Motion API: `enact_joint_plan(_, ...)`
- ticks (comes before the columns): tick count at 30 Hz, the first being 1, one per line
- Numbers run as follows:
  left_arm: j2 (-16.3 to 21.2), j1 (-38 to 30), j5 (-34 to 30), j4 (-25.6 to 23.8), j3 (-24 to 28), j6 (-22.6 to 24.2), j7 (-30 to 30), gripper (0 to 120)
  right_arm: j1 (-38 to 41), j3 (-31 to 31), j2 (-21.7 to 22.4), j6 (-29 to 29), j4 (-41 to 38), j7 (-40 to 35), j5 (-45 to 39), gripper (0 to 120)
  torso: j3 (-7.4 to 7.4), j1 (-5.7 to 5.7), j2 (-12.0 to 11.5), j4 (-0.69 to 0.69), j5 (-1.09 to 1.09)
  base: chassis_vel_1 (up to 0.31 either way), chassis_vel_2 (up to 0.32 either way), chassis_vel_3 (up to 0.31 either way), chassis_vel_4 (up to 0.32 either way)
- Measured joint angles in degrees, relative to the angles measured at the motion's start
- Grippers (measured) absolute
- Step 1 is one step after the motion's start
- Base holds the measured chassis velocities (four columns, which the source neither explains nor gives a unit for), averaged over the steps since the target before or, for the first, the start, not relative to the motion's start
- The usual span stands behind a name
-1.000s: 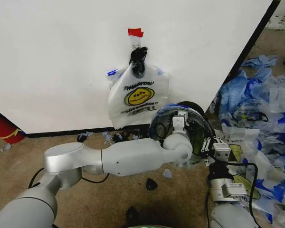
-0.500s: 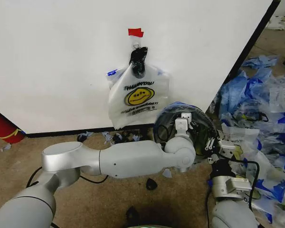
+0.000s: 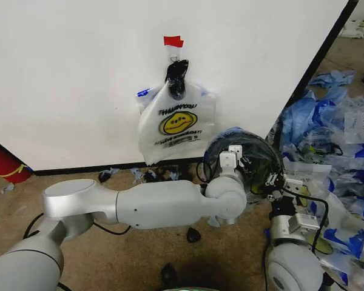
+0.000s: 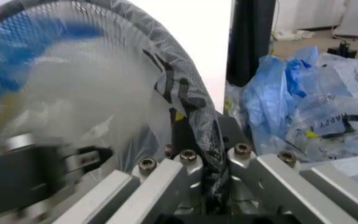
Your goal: Pick up the garbage bag from the wall and place it over the trash bin.
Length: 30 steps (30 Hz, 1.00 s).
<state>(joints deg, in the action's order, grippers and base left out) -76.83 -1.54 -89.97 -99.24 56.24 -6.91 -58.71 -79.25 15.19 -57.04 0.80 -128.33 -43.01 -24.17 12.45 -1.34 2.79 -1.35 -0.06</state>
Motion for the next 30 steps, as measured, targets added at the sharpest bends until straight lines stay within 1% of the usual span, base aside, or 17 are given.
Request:
enact_joint_plan(6, 2.7, 0.0, -1.0, -3.2, -0.9, -0.2, 1.3, 0, 2.2, 1.0, 0.5, 0.3, 1.3, -0.9, -3.7, 0, 0.0, 0.0, 0.0, -0.01, 0.0, 0.0, 0.0, 0.0, 0.0)
enact_joint_plan(7, 2.7, 0.0, -1.0, -3.2, -0.9, -0.2, 1.3, 0, 2.2, 1.0, 0.5, 0.3, 1.3, -0.9, -3.7, 0, 0.0, 0.0, 0.0, -0.01, 0.0, 0.0, 0.0, 0.0, 0.0)
enact_joint_plan(12, 5.9, 1.2, -1.1, -6.6, -2.4, -1.0, 4.2, 0, 3.3, 1.6, 0.7, 0.7, 2.4, -1.9, -7.7, 0, 0.0, 0.0, 0.0, 0.0, -0.01, 0.0, 0.0, 0.0, 0.0)
enact_joint_plan(15, 6.8, 2.0, -1.6, -7.9, -3.5, -1.6, 5.3, 0, 3.7, 1.6, 0.7, 0.3, 3.4, -2.0, -8.9, 0, 0.0, 0.0, 0.0, 0.0, -0.01, 0.0, 0.0, 0.0, 0.0)
enact_joint_plan(18, 8.5, 3.1, -2.9, -10.0, -5.6, -2.0, 5.9, 0, 4.3, 1.1, 0.1, 0.3, 4.4, -3.1, -11.6, 0, 0.0, 0.0, 0.0, -0.01, -0.01, 0.0, 0.0, 0.0, 0.0)
enact_joint_plan(21, 10.5, 3.8, -4.1, -12.0, -7.5, -2.2, 6.7, 0, 4.8, 0.9, -0.4, 0.3, 6.1, -3.4, -12.3, 0, 0.0, 0.0, 0.0, 0.0, -0.01, 0.0, 0.0, 0.0, 0.0)
enact_joint_plan(22, 10.5, 3.8, -4.1, -12.0, -7.5, -2.2, 6.7, 0, 4.8, 0.9, -0.4, 0.3, 6.1, -3.4, -12.3, 0, 0.0, 0.0, 0.0, 0.0, -0.01, 0.0, 0.0, 0.0, 0.0)
enact_joint_plan(25, 12.8, 4.2, -5.4, -13.4, -10.0, -2.6, 8.1, 0, 4.9, 1.2, -0.6, 0.1, 6.9, -3.5, -13.4, 0, 0.0, 0.0, 0.0, -0.01, -0.01, 0.0, 0.0, 0.0, 0.0)
enact_joint_plan(26, 13.7, 4.4, -5.9, -13.7, -11.3, -2.8, 8.8, 0, 4.9, 1.5, -0.6, 0.0, 6.9, -3.5, -14.4, 0, 0.0, 0.0, 0.0, -0.02, -0.01, 0.0, 0.0, 0.0, 0.0)
enact_joint_plan(28, 15.9, 5.5, -6.8, -14.3, -14.7, -3.0, 10.8, 0, 4.6, 2.3, -0.4, -0.2, 6.2, -3.3, -19.1, 0, 0.0, 0.0, 0.0, -0.01, -0.01, 0.0, 0.0, 0.0, 0.0)
enact_joint_plan(29, 16.9, 6.2, -7.0, -14.4, -16.3, -3.1, 11.8, 0, 4.3, 2.7, -0.3, -0.2, 5.2, -2.8, -23.0, 0, 0.0, 0.0, 0.0, -0.01, -0.02, 0.0, 0.0, 0.0, 0.0)
enact_joint_plan(30, 16.9, 6.2, -7.0, -14.4, -16.3, -3.1, 11.8, 0, 4.3, 2.7, -0.3, -0.2, 5.2, -2.8, -23.0, 0, 0.0, 0.0, 0.0, -0.01, -0.02, 0.0, 0.0, 0.0, 0.0)
